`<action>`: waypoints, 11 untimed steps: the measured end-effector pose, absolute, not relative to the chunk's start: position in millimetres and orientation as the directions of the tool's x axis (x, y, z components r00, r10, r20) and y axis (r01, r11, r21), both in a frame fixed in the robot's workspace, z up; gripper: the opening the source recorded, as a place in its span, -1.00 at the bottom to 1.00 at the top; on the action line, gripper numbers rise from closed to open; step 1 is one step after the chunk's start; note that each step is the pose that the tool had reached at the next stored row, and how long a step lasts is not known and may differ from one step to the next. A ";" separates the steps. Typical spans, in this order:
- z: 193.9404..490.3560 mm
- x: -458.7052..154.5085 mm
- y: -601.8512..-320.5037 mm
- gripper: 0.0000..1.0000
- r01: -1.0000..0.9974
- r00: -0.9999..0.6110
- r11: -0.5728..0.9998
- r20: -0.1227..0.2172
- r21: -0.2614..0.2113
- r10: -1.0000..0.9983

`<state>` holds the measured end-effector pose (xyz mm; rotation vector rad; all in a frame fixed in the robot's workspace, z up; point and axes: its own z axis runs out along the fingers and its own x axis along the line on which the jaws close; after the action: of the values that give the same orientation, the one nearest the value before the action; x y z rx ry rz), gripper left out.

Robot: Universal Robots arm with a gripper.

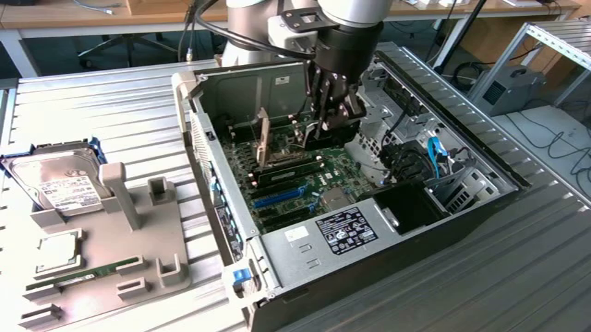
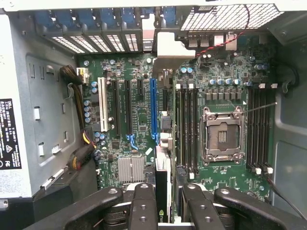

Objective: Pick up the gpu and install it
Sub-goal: 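Insert the gpu into the slot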

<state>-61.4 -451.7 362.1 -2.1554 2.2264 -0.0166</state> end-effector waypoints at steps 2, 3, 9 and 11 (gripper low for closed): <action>361.8 -61.4 -452.6 -0.47 -0.999 -0.032 0.033 -0.023 -0.037 -0.999; 361.5 -61.4 -454.1 -0.47 -0.999 -0.032 0.033 -0.023 -0.037 -0.999; 361.3 -61.4 -455.8 -0.47 -0.999 -0.032 0.033 -0.023 -0.037 -0.999; 361.3 -61.4 -456.3 -0.47 -0.999 -0.032 0.033 -0.023 -0.037 -0.999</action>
<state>-61.4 -456.3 361.3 -2.1554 2.2266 -0.0168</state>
